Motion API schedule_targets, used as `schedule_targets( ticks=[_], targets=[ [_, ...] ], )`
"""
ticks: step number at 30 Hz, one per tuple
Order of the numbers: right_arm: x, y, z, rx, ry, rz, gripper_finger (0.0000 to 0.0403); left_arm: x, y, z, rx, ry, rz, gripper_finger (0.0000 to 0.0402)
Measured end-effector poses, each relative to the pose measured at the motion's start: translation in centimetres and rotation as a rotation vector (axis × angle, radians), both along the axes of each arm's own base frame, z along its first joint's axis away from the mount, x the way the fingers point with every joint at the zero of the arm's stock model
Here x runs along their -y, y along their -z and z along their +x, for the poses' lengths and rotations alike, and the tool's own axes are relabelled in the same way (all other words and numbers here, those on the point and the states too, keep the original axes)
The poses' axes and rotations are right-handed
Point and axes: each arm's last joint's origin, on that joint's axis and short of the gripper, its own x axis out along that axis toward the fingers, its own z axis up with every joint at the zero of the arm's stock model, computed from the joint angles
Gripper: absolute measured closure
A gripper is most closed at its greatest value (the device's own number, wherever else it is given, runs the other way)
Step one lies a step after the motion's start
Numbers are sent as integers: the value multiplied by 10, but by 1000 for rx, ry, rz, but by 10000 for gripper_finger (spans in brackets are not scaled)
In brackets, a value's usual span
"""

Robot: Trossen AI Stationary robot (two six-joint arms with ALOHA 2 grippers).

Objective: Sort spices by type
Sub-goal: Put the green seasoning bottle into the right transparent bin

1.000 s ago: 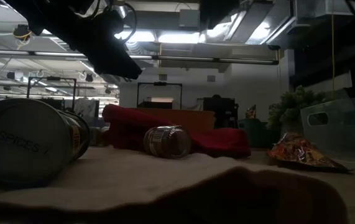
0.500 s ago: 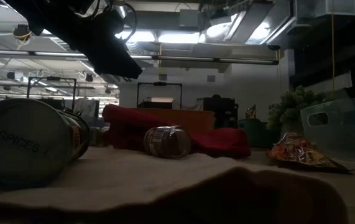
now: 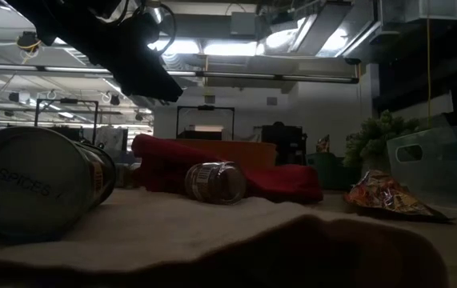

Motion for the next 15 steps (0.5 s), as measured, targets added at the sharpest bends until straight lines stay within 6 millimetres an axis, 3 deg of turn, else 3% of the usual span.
schedule_targets(
  ticks=[6,15],
  targets=[
    [-24,11,-1,2,-68,29,155,0,0,0,2,-2,-4,229],
    [-51,39,4,-241,-358,7,155,0,0,0,32,-34,-65,229]
  ],
)
